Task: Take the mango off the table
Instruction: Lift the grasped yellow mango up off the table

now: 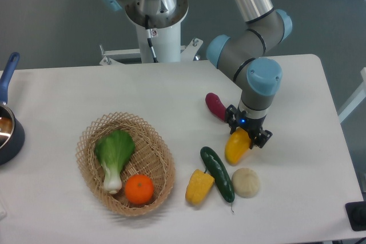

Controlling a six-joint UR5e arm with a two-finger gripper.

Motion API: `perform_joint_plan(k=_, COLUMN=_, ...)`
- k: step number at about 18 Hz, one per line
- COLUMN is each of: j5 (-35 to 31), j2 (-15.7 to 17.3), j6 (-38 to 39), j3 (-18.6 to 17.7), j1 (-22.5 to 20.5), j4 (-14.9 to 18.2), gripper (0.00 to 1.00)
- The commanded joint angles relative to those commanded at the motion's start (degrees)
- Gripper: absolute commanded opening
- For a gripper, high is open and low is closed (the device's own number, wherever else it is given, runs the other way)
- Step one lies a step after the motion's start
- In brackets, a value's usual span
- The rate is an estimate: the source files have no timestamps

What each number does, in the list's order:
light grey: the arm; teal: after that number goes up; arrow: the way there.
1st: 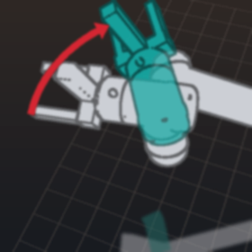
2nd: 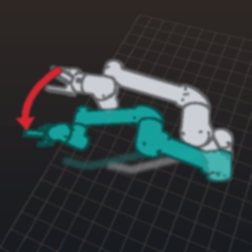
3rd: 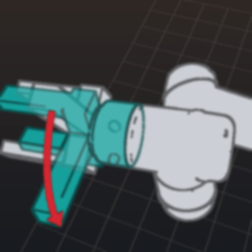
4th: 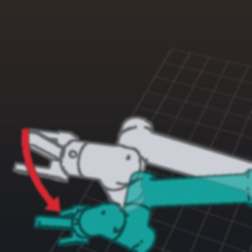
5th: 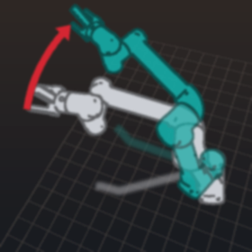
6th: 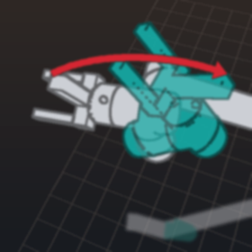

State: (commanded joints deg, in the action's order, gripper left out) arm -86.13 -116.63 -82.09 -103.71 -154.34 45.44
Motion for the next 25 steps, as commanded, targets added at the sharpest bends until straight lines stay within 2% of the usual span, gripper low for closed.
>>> perform_joint_plan(k=5, j5=2.6, j2=1.8, j6=0.6, j3=2.8, j1=0.3, j4=0.1, gripper=0.41)
perform_joint_plan(k=9, j5=12.6, j2=5.5, j6=1.8, j3=7.2, j1=-0.3, j4=0.1, gripper=0.41)
perform_joint_plan(k=12, j5=21.7, j2=6.7, j6=7.6, j3=11.4, j1=-1.7, j4=0.1, gripper=0.41)
perform_joint_plan(k=16, j5=29.2, j2=7.5, j6=18.5, j3=17.0, j1=-2.1, j4=0.1, gripper=0.41)
perform_joint_plan(k=19, j5=30.1, j2=7.5, j6=26.2, j3=20.6, j1=-2.3, j4=0.1, gripper=0.41)
perform_joint_plan(k=21, j5=30.2, j2=7.5, j6=28.4, j3=22.3, j1=-2.5, j4=0.1, gripper=0.41)
perform_joint_plan(k=25, j5=30.3, j2=7.5, j6=30.6, j3=23.1, j1=-2.5, j4=0.1, gripper=0.41)
